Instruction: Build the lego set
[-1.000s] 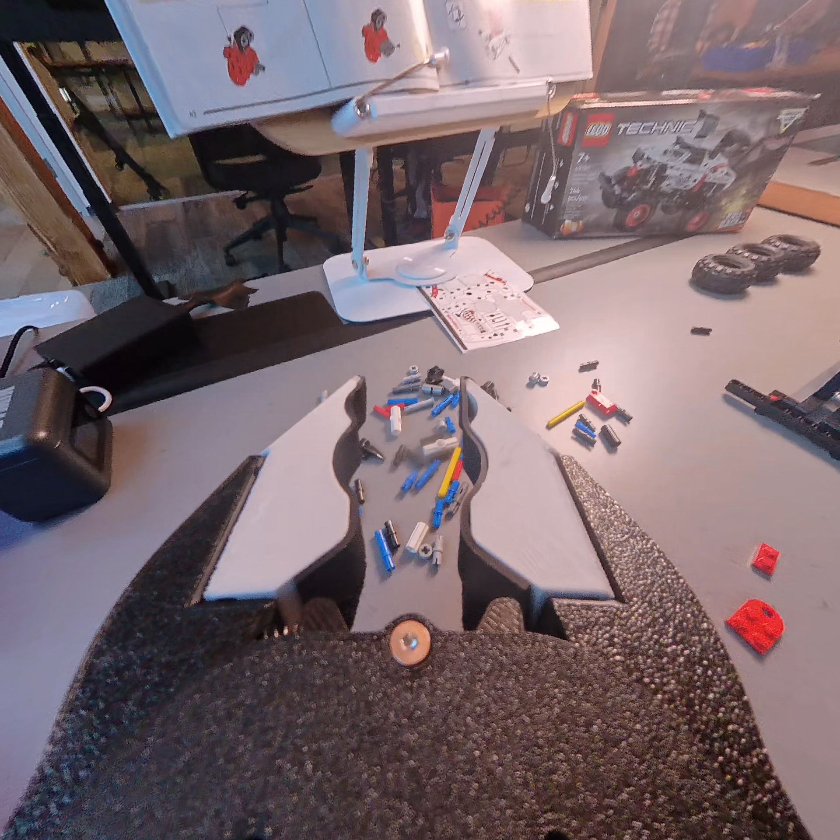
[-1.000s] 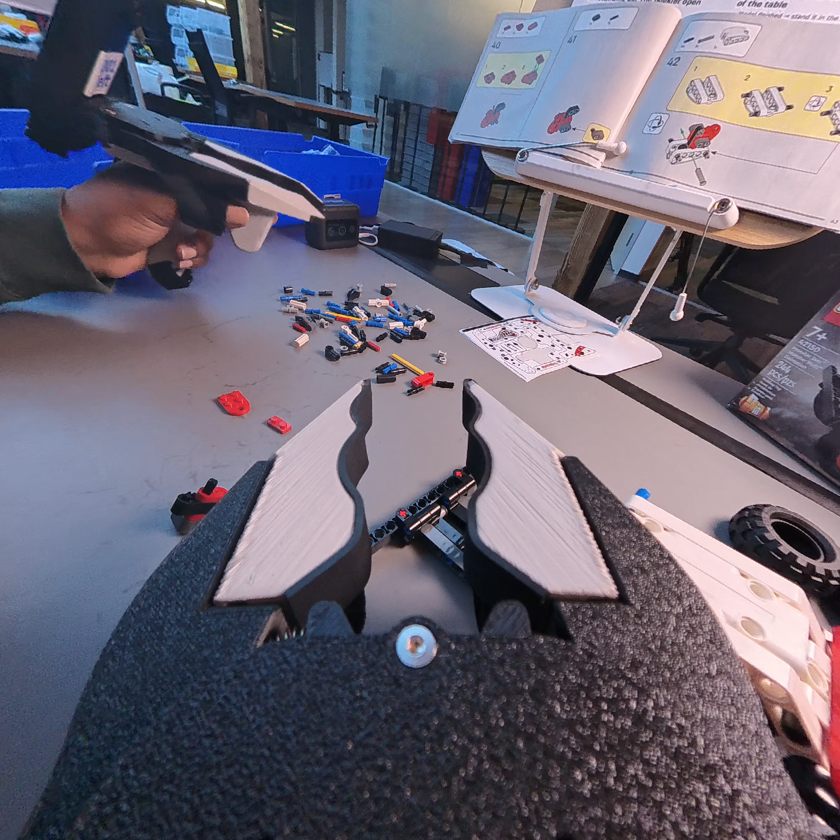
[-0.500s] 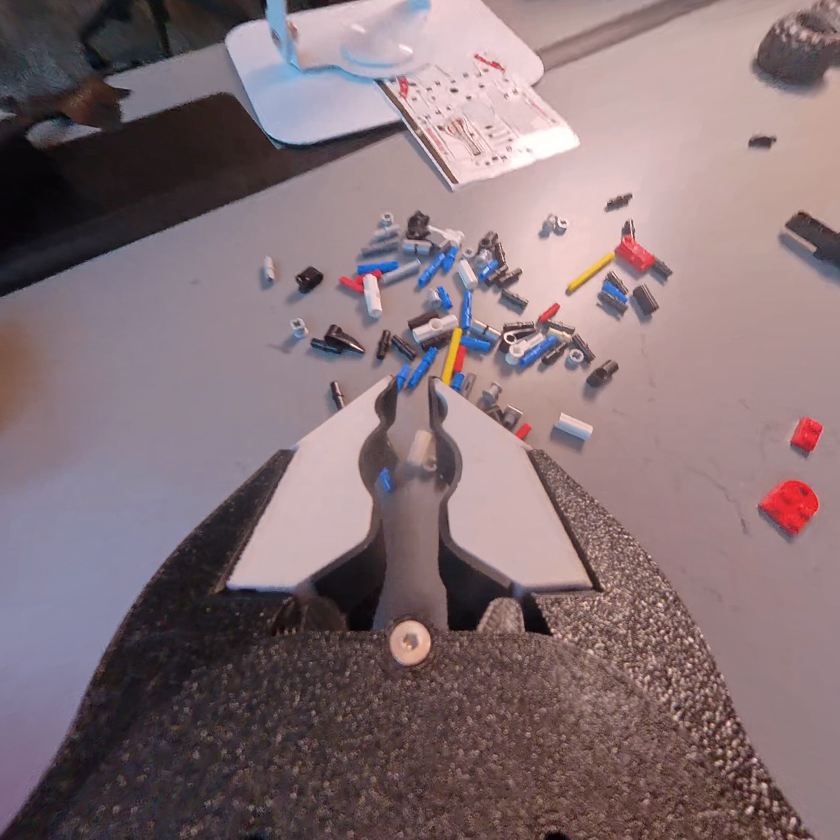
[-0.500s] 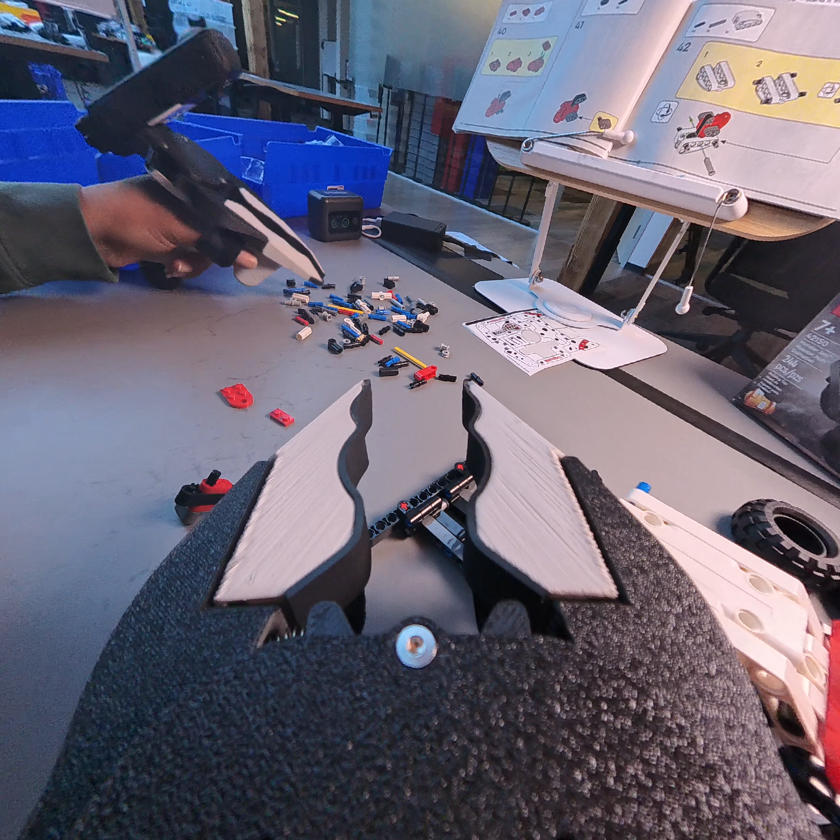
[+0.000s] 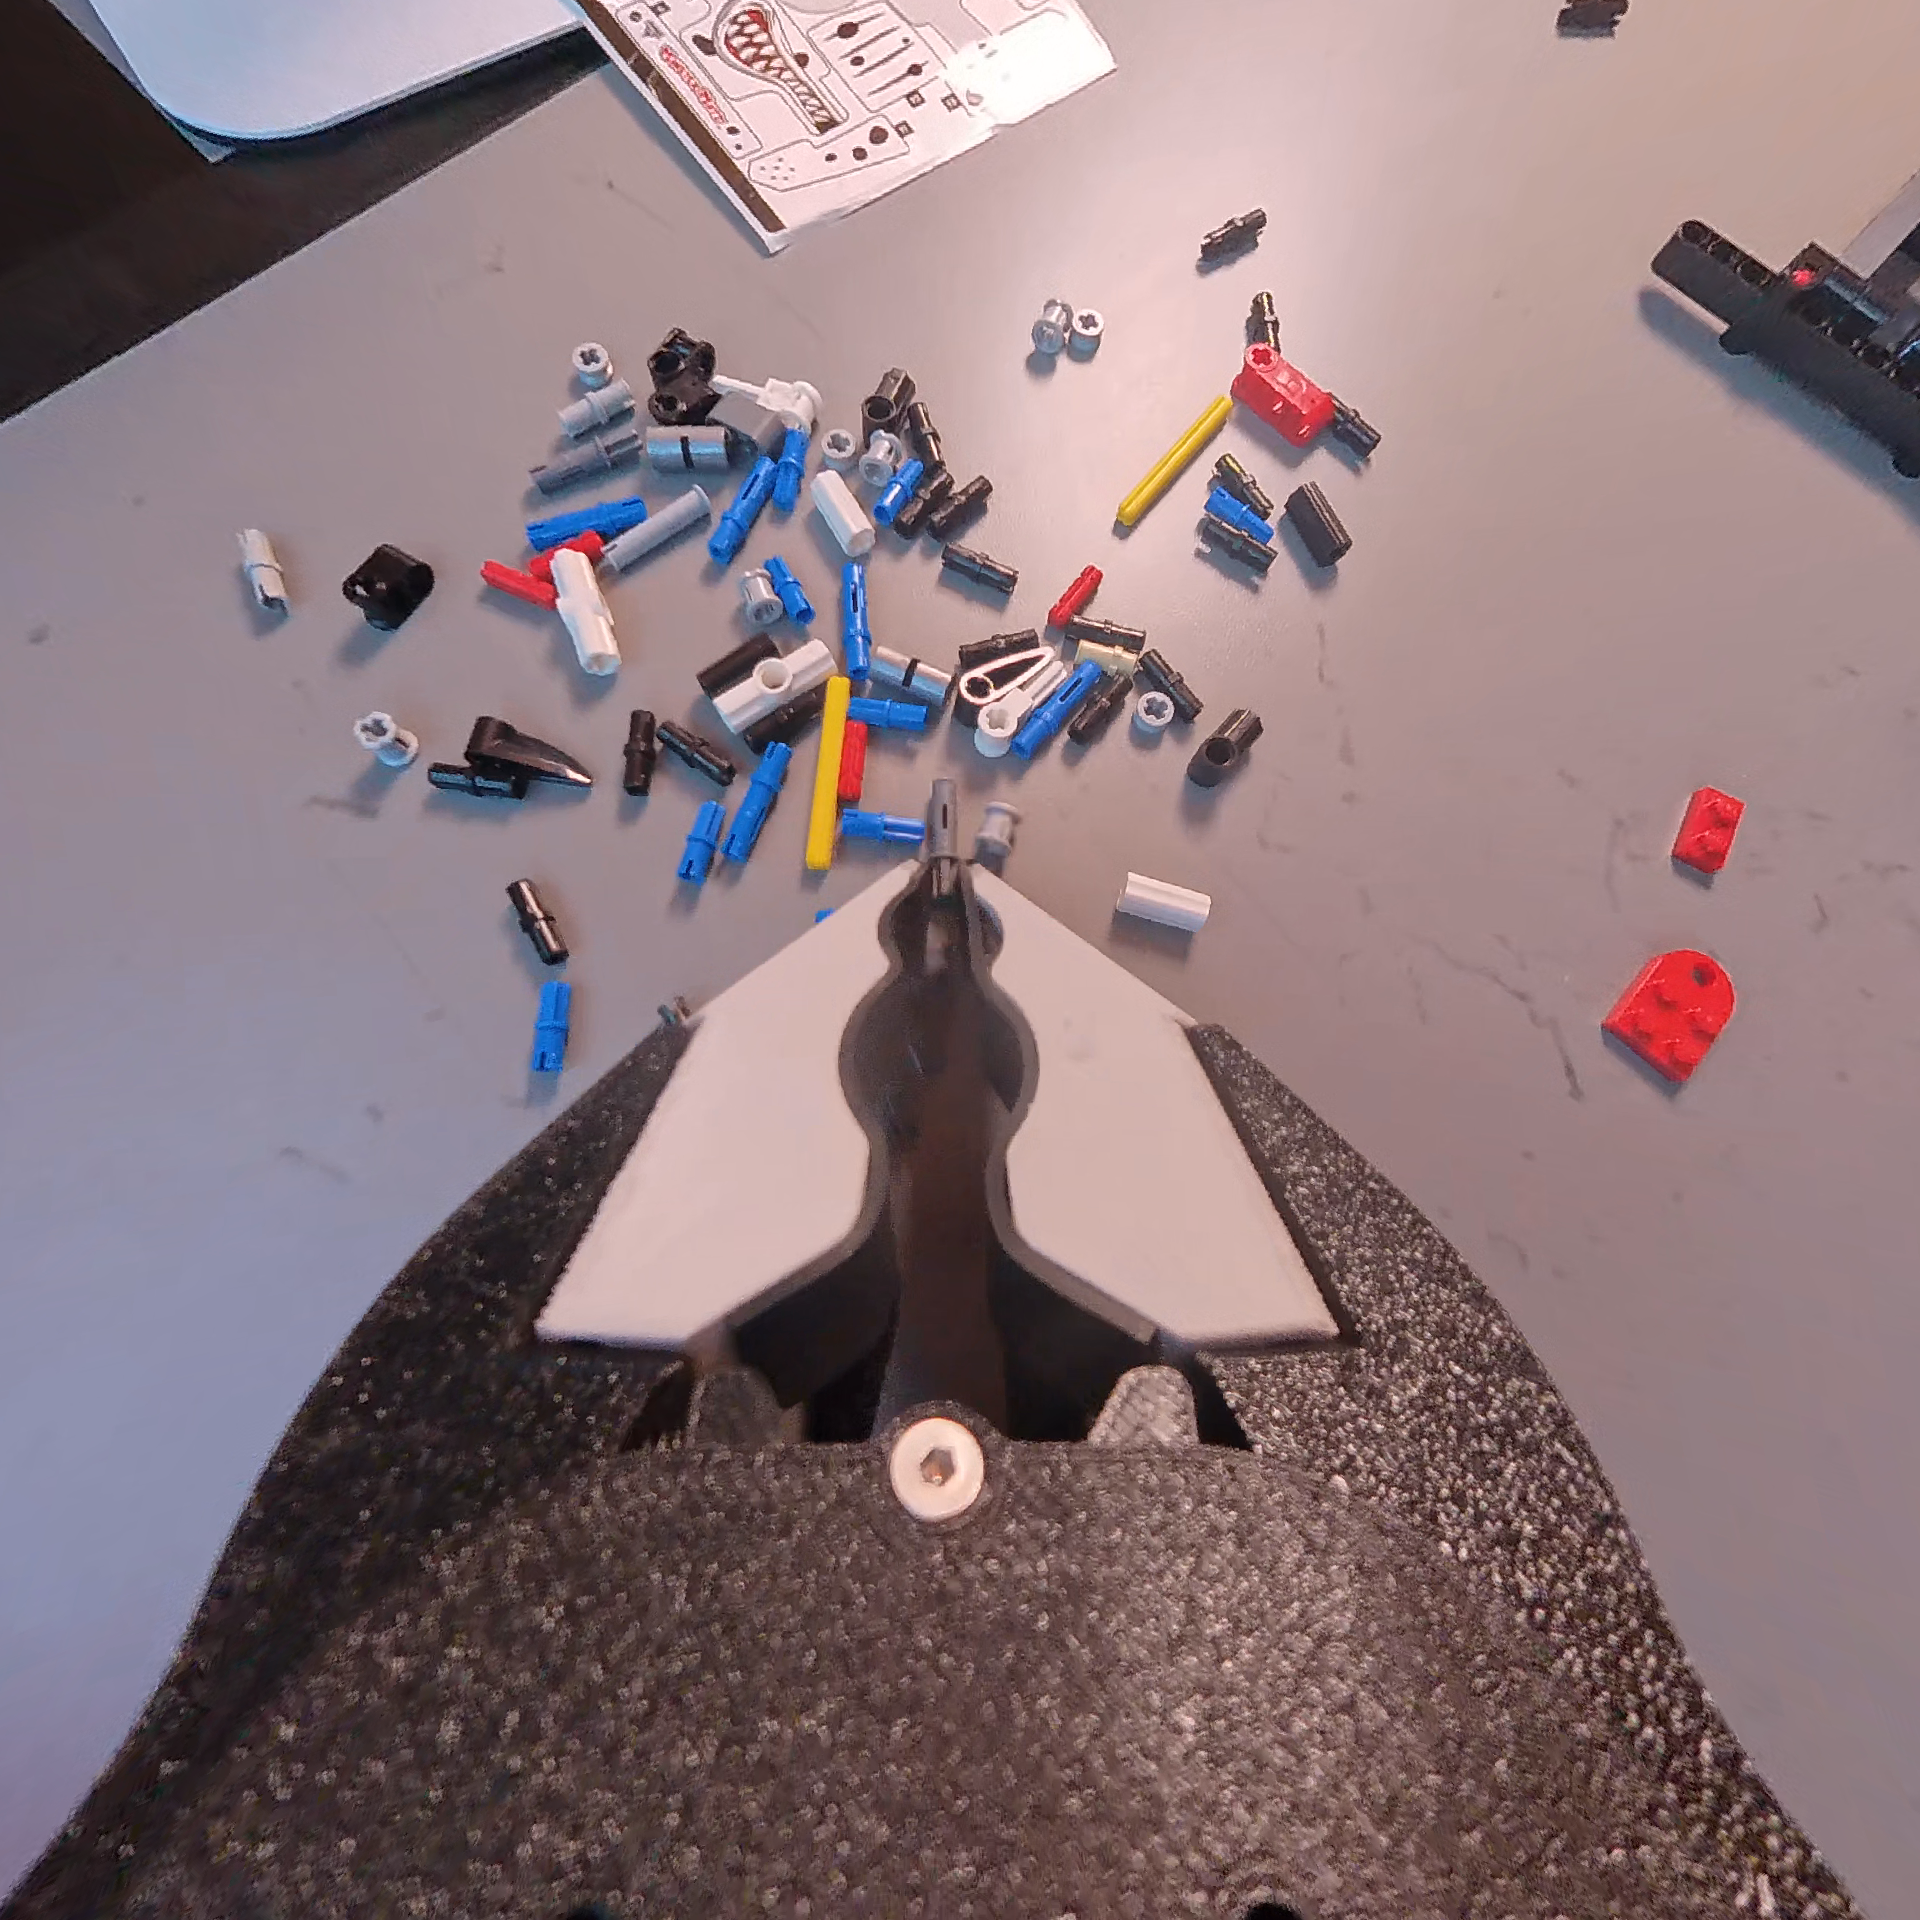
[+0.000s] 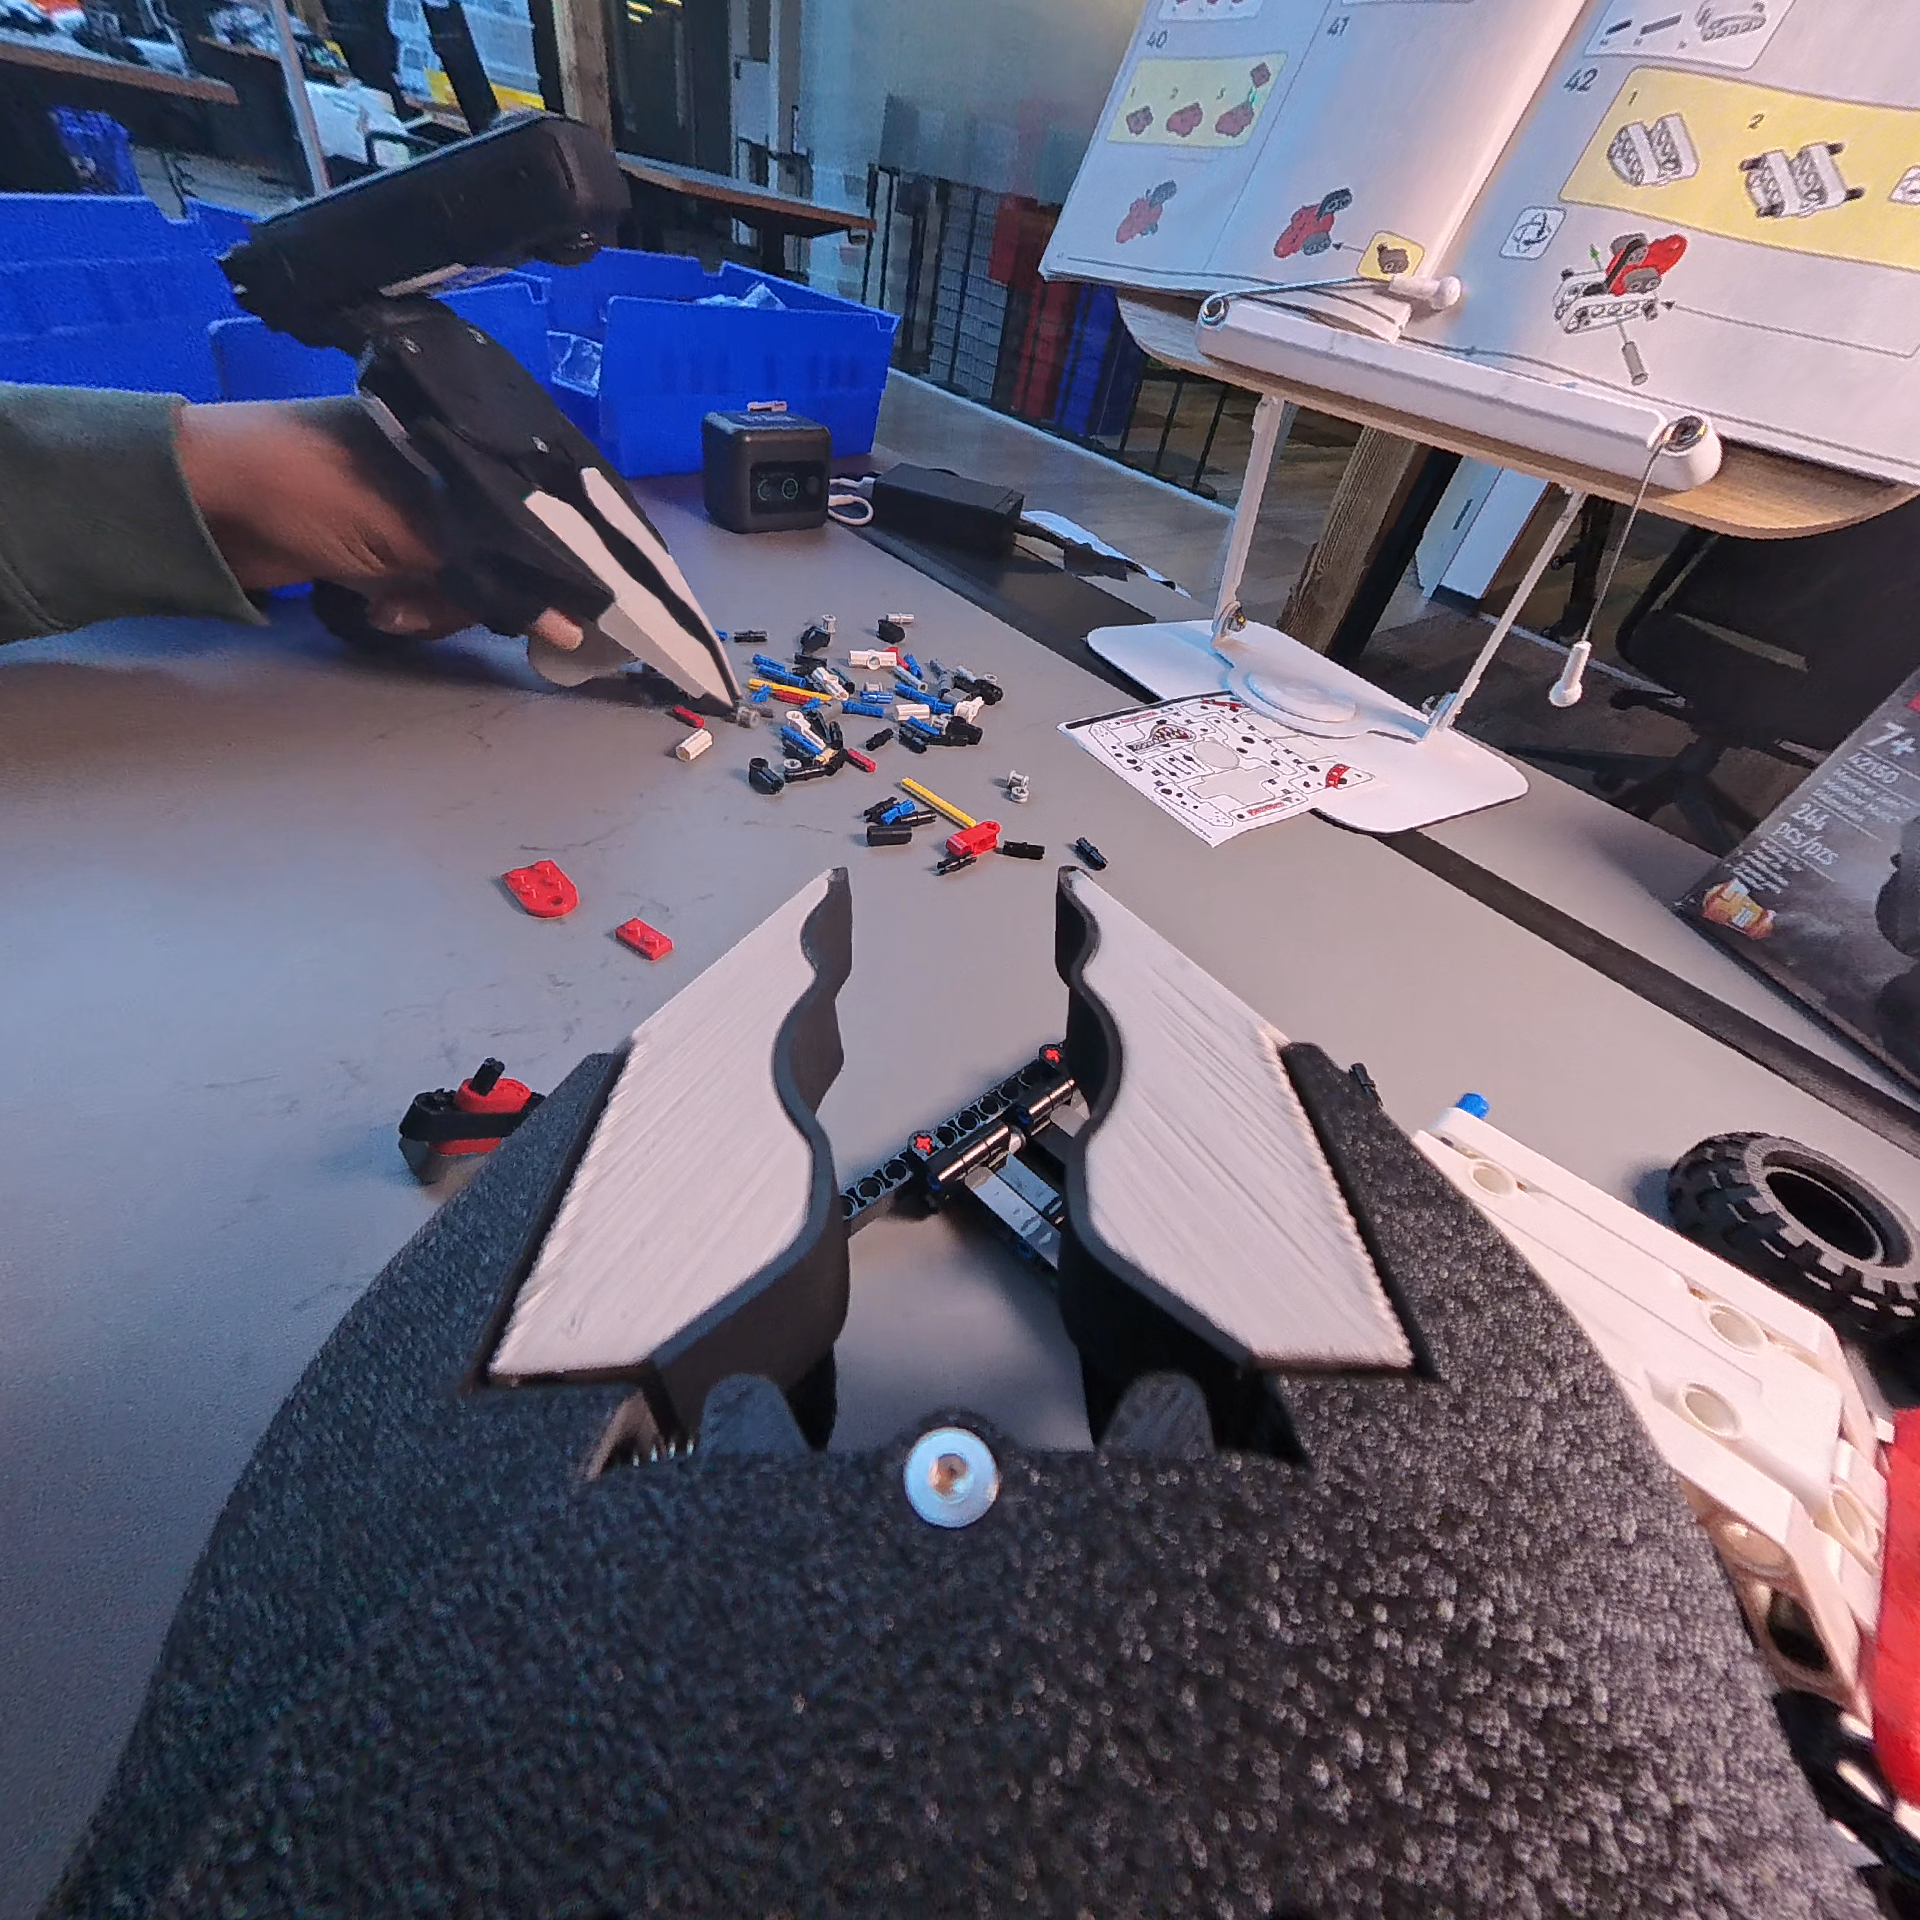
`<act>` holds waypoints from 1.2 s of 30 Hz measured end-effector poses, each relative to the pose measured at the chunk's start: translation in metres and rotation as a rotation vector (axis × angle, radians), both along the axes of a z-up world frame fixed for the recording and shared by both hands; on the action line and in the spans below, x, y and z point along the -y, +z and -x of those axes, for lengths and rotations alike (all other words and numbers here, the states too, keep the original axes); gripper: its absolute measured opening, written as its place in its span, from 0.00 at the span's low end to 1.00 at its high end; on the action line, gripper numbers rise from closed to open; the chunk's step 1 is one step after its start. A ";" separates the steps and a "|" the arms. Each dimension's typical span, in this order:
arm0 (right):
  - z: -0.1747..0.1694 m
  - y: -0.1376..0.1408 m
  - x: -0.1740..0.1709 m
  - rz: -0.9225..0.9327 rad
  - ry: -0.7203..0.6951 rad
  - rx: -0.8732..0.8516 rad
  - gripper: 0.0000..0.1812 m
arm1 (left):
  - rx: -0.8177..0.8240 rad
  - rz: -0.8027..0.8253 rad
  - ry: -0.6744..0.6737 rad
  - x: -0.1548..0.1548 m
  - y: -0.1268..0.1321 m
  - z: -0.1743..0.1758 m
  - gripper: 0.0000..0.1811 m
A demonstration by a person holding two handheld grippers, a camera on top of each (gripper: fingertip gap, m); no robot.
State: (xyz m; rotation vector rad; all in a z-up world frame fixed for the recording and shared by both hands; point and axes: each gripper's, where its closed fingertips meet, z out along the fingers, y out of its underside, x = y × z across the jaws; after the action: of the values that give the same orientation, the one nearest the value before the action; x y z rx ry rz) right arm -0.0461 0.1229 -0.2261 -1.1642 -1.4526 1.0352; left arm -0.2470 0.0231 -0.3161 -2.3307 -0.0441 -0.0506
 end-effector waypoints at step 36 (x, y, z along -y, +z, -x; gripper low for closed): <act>0.000 -0.001 0.000 -0.013 -0.003 0.009 0.21 | -0.057 -0.139 -0.041 -0.046 0.039 -0.009 0.23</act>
State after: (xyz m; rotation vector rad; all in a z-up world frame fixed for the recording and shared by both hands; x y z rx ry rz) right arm -0.0459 0.1230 -0.2266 -1.1629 -1.4624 1.0179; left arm -0.2384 0.0689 -0.2772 -2.1928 0.0350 -0.0075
